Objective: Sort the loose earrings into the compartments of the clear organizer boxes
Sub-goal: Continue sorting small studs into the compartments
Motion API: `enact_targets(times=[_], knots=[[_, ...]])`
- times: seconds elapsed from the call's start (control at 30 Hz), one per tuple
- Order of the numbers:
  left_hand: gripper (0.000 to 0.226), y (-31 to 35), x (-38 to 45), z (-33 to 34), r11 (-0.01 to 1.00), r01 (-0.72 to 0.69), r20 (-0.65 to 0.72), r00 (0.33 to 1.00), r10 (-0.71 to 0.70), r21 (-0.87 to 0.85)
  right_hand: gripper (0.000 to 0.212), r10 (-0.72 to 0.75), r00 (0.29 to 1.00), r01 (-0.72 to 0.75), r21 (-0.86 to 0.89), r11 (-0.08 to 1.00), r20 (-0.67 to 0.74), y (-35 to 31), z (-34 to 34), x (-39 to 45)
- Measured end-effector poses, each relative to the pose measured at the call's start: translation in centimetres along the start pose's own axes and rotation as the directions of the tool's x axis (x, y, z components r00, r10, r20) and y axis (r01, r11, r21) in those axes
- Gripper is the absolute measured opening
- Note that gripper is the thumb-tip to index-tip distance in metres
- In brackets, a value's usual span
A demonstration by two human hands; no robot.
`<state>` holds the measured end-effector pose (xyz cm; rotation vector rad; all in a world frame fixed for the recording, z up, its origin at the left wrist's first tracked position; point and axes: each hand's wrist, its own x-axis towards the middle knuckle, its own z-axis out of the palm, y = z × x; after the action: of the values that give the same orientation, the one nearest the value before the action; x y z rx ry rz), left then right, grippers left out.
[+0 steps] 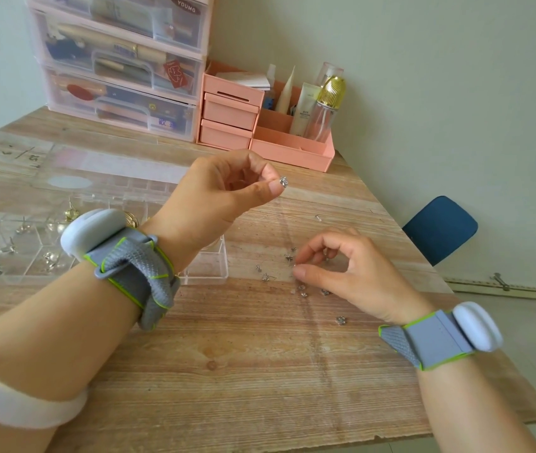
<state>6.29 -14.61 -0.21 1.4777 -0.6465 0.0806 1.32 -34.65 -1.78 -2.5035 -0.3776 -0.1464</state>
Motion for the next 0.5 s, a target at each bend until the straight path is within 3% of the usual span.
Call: enact_targets(times=[0.13,0.3,0.5], knots=[[0.008,-0.1,0.0,-0.1,1.0,0.003,-0.001,1.0,-0.003,0.003,0.003,0.016,0.999,-0.017,-0.021,1.0,-0.036,0.1,0.1,0.2],[0.008,-0.1,0.1,-0.1,1.0,0.01,-0.009,1.0,-0.01,0.003,0.014,0.055,0.996,-0.053,0.031,0.998,-0.076,0.6,-0.1,0.2],[0.006,0.0,0.0,-0.1,1.0,0.013,0.0,1.0,-0.013,0.01,0.005,0.046,0.998,-0.041,0.098,0.994,-0.052,-0.5,0.0,0.1]])
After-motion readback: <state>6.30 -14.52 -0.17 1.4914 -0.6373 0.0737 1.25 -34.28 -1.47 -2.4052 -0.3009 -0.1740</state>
